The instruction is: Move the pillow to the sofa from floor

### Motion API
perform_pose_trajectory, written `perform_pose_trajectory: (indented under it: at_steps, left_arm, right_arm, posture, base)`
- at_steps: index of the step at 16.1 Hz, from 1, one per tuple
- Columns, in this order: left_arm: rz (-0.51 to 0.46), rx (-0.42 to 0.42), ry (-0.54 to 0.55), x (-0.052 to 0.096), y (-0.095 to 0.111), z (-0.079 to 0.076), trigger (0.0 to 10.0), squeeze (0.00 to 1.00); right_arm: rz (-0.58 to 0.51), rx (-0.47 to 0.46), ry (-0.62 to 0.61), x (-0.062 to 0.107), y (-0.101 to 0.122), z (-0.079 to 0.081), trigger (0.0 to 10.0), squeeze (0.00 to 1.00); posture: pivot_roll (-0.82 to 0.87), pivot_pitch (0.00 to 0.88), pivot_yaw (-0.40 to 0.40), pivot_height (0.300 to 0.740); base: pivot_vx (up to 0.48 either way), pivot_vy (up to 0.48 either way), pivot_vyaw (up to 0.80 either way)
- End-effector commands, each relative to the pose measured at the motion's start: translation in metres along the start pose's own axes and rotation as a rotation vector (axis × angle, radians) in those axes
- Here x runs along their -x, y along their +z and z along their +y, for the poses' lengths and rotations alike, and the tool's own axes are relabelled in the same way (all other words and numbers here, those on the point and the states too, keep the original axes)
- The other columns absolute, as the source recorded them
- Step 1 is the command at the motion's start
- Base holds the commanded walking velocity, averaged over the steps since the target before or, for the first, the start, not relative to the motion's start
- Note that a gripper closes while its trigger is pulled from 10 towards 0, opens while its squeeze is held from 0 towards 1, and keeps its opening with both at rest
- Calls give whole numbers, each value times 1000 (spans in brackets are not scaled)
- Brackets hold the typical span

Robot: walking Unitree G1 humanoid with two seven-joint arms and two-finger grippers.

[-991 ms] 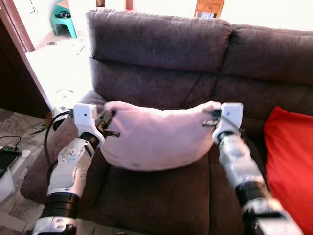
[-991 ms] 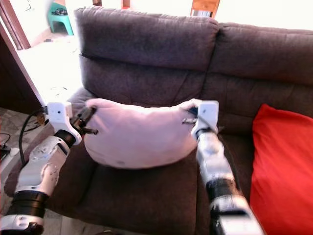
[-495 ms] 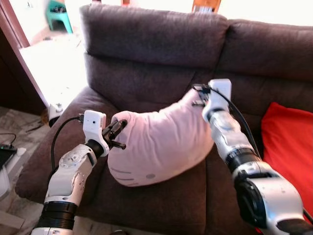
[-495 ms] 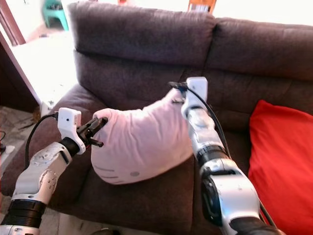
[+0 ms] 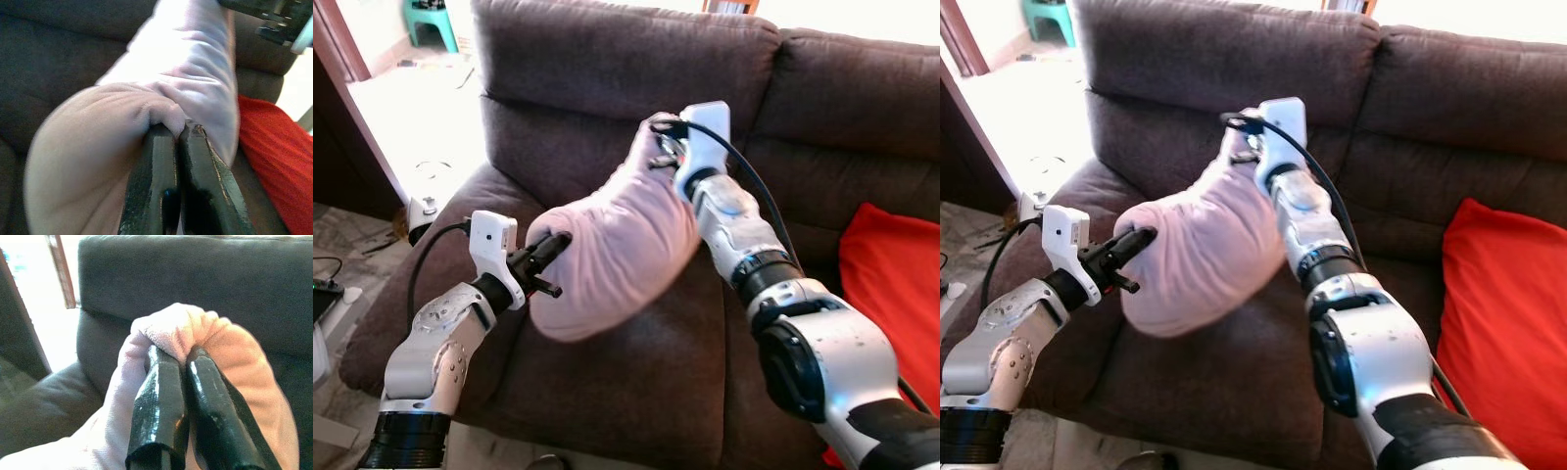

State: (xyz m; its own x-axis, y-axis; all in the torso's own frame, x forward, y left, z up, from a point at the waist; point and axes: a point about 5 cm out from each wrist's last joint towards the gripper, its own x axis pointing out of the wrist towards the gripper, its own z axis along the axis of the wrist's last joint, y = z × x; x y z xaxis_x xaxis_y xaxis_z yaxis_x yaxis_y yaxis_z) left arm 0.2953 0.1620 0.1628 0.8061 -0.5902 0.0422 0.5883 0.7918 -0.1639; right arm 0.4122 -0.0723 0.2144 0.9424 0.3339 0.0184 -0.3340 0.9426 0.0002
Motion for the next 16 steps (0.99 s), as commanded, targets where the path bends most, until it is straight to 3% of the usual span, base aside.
perform_pose_trajectory:
  at_steps: [1,6,8,9,11,12,16]
  left_arm:
    - [-104,-26,-142,-8,26,-22,10000,0]
    - [-97,-31,-219,-7,31,-35,10000,0]
    - [-89,-30,-221,-8,31,-36,10000,0]
    - [-84,-29,-220,-8,30,-36,10000,0]
    - [-75,-32,-198,-7,29,-33,10000,0]
    - [-60,-39,-172,-5,26,-28,10000,0]
    - [-43,-39,-153,-3,23,-24,10000,0]
  right_arm:
    - [-20,36,126,-6,11,28,10000,0]
    - [54,77,326,-6,2,70,10000,0]
    - [89,73,335,-5,-4,72,10000,0]
    - [103,73,336,-5,-7,72,10000,1000]
    - [113,84,325,-4,-10,69,10000,945]
    - [105,85,309,-5,-9,66,10000,0]
    - [85,63,255,-5,-6,55,10000,0]
  posture:
    - [113,29,-103,740]
    - [110,30,-103,740]
    - [110,33,-105,740]
    - [110,35,-106,740]
    - [107,39,-106,740]
    - [105,41,-105,740]
    - [105,43,-105,740]
  base:
    - [0,0,0]
    - [0,0,0]
    - [0,0,0]
    - [0,0,0]
    - [0,0,0]
    - [0,0,0]
    - [0,0,0]
